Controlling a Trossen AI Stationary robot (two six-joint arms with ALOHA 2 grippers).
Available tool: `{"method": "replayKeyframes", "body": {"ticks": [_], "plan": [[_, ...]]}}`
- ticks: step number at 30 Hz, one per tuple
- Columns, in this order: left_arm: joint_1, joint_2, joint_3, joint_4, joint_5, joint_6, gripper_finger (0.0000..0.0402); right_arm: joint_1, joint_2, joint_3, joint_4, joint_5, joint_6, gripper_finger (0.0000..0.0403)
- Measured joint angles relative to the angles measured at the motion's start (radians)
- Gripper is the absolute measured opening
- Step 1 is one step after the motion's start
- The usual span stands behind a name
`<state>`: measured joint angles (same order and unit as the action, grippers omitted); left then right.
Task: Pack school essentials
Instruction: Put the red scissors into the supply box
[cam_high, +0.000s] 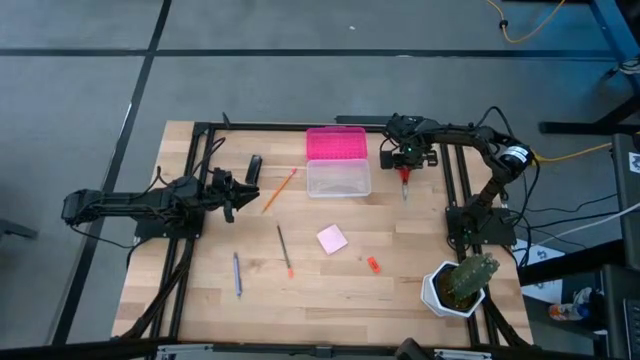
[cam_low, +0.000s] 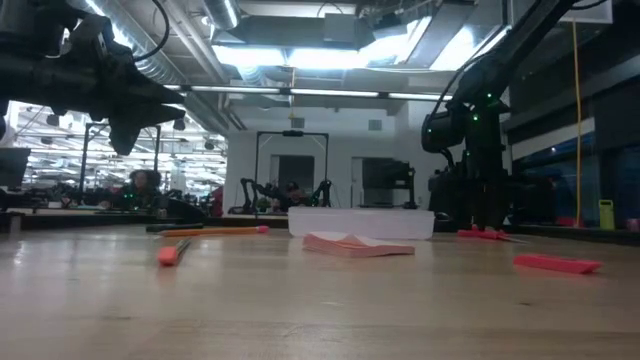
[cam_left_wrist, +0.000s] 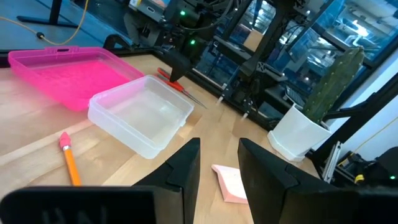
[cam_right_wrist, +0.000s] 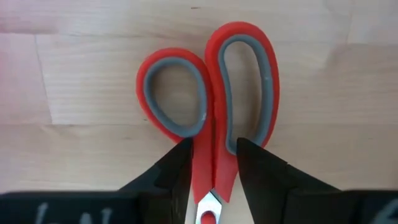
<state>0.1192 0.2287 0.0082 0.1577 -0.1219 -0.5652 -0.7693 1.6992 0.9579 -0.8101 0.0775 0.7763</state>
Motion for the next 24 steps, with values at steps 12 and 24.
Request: {"method": "replayKeyframes", "body": {"ticks": [12,24], "plan": [[0.0,0.0,0.0,0.0,0.0,0.0,0.0103,0.083,-0.027,0.043,-0.208,-0.012,0.014,0.0129],[0.0,0.0,0.0,0.0,0.0,0.0,0.0103,0.163,-0.038,-0.12,0.03,-0.027,0.164,0.0129]]}}
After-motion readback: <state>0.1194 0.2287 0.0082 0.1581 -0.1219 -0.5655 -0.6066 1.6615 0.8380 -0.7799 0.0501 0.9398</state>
